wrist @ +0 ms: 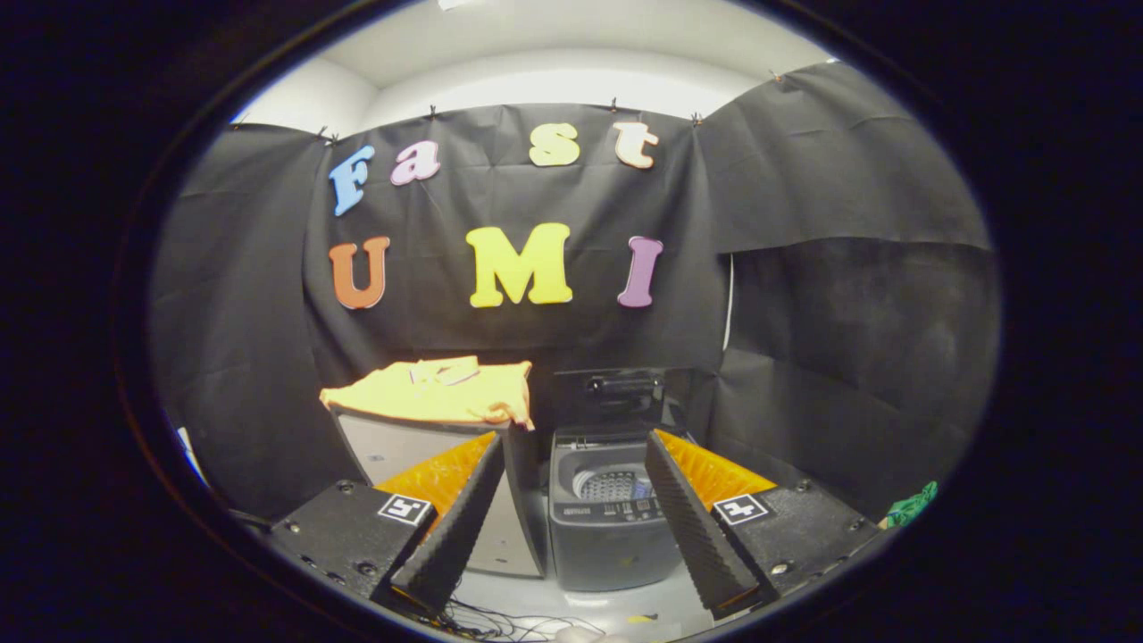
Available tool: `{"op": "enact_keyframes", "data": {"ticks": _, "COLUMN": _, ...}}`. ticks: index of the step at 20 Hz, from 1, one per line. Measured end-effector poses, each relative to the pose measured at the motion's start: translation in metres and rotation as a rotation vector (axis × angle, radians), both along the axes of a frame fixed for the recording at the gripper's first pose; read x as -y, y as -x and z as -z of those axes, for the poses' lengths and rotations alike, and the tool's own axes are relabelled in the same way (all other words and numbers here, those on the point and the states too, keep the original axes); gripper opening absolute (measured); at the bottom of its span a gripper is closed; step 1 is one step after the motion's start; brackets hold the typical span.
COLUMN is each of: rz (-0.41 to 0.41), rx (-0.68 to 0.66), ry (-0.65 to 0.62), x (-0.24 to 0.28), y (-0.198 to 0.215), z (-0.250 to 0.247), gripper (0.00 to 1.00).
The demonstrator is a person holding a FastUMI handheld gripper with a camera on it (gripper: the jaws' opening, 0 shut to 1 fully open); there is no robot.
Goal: Put the clothes into the washing machine and then close the washing machine lid.
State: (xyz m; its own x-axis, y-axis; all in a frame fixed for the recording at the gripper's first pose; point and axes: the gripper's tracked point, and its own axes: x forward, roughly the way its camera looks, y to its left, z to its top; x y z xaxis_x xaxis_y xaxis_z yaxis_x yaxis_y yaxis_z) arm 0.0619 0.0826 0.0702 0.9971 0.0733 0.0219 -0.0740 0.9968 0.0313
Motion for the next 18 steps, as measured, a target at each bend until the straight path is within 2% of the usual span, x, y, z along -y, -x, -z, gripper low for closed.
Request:
{"op": "enact_keyframes", "data": {"ticks": 4, "rz": -0.029, "rx": 0.024, "ry": 0.028, "x": -0.019, "y": -0.040, "z": -0.036, "gripper": 1.00}}
{"op": "enact_keyframes", "data": {"ticks": 8, "rz": -0.079, "rx": 0.004, "ry": -0.001, "x": -0.049, "y": -0.084, "z": -0.060, "gripper": 1.00}}
{"op": "enact_keyframes", "data": {"ticks": 18, "rz": -0.219, "rx": -0.050, "ry": 0.024, "x": -0.160, "y": -0.190, "z": -0.096, "gripper": 1.00}}
